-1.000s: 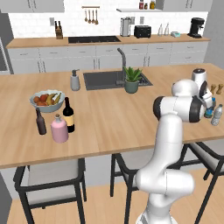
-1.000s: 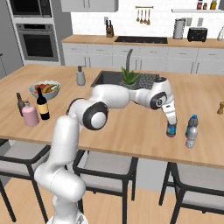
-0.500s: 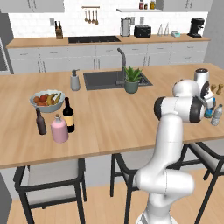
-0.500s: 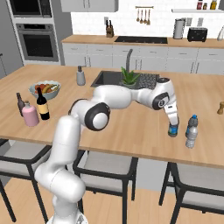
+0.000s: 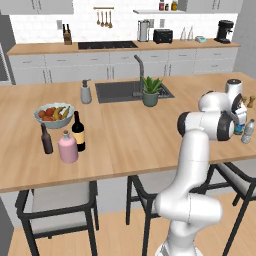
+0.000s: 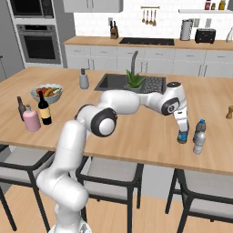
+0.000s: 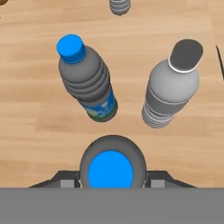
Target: Move the plastic bottles in the middle to the plastics group, and the glass bottles in the middle to the glass group.
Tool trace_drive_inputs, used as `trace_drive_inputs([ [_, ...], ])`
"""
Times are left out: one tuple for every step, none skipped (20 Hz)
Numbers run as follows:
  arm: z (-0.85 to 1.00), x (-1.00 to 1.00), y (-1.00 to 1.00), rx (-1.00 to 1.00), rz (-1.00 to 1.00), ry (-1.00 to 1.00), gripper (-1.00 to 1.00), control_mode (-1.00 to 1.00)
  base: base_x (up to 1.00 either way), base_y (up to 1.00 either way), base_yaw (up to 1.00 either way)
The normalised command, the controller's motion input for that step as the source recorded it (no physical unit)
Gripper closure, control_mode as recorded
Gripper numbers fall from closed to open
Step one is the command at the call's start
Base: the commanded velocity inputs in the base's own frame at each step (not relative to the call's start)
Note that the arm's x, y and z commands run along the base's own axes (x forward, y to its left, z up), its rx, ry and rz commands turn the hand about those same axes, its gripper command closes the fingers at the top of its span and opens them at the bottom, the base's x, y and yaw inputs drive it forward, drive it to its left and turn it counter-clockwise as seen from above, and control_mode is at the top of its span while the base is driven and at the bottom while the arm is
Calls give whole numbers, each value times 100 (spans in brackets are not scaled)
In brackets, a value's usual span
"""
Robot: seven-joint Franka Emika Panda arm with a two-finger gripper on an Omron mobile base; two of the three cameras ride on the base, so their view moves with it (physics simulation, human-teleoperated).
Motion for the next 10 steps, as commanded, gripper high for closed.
trace_drive_inputs([
  [-13, 0, 0, 3, 0, -1, 100, -100, 0, 0, 0],
  [-16, 0, 0, 3, 0, -1, 100, -100, 0, 0, 0],
  [-21, 0, 0, 2, 0, -1, 100, -100, 0, 0, 0],
  [-31, 2, 0, 1, 0, 0, 100, -100, 0, 0, 0],
  [-42, 0, 0, 1, 0, 0, 100, -100, 0, 0, 0],
  [-50, 0, 0, 1, 0, -1, 100, -100, 0, 0, 0],
  [-51, 0, 0, 1, 0, -2, 100, -100, 0, 0, 0],
  [-42, 0, 0, 1, 0, -1, 100, -100, 0, 0, 0],
  [-36, 0, 0, 0, 0, 0, 100, -100, 0, 0, 0],
  [-29, 0, 0, 0, 0, 0, 100, -100, 0, 0, 0],
])
